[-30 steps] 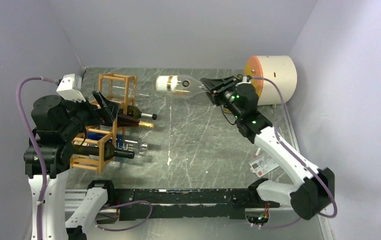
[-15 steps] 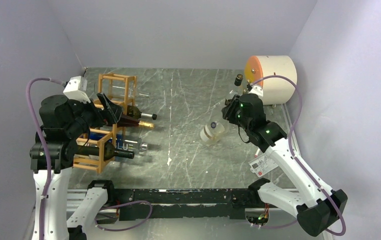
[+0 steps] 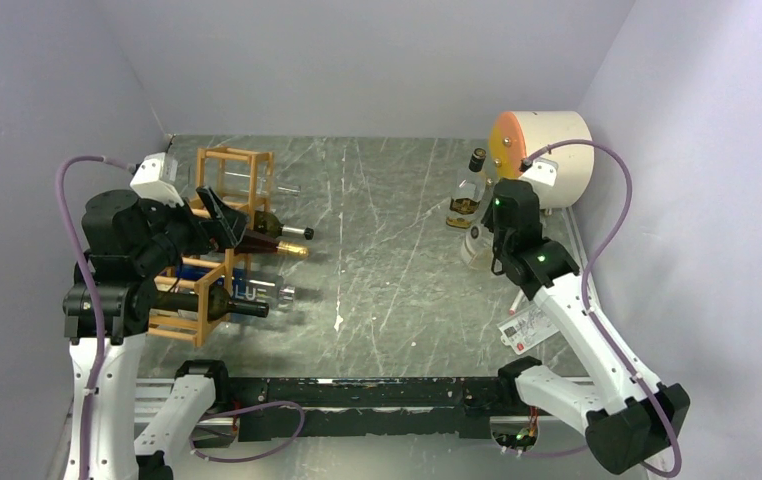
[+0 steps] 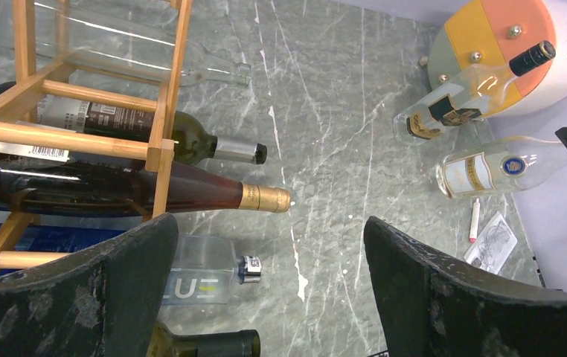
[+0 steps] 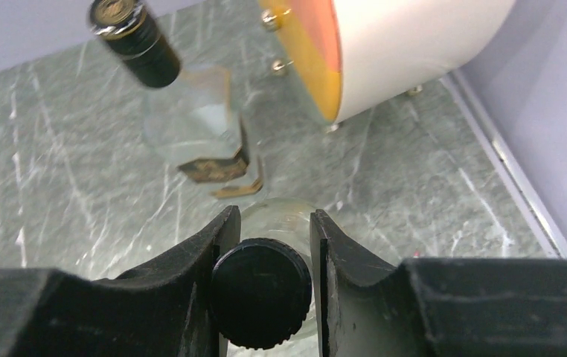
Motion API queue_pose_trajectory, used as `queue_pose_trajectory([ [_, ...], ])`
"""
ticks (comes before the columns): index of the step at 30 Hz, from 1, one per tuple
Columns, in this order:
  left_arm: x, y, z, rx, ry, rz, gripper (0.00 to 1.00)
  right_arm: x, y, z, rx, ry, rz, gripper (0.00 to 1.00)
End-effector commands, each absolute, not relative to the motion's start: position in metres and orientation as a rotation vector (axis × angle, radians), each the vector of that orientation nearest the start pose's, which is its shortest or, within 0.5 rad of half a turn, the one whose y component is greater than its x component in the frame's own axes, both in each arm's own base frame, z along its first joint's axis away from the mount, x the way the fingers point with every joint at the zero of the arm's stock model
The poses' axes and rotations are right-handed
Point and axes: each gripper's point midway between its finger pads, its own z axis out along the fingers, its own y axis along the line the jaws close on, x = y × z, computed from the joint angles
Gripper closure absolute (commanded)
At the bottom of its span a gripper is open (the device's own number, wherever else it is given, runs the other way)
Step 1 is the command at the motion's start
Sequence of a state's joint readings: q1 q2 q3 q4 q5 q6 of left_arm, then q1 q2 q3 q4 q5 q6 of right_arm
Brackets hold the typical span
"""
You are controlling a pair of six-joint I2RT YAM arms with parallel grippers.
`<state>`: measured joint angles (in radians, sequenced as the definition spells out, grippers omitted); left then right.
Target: Take the wine bottle off the wine rack
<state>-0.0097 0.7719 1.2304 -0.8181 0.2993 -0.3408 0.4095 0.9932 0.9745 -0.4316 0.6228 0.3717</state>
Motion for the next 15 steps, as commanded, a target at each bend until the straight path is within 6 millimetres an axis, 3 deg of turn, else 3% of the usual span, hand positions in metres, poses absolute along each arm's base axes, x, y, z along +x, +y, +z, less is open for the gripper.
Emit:
queue_pose_trajectory([
  [1, 0.233, -0.071, 0.346, -0.114, 1.916, -0.556, 0.02, 0.344, 0.016, 0.319, 0.503, 1.638, -0.092, 1.00],
  [4, 0.233, -0.072, 0.349, -0.109, 1.915, -0.560, 0.02, 0.353, -0.004, 0.308, 0.537, 1.632, -0.141, 1.00],
  [7, 0.232, -0.073, 0.353, -0.097, 1.900, -0.569, 0.02, 0.366, -0.016, 0.310, 0.540, 1.606, -0.144, 1.00],
  [15, 0.227, -0.081, 0.356, -0.056, 1.879, -0.612, 0.02, 0.386, -0.036, 0.311, 0.487, 1.577, -0.214, 1.00],
])
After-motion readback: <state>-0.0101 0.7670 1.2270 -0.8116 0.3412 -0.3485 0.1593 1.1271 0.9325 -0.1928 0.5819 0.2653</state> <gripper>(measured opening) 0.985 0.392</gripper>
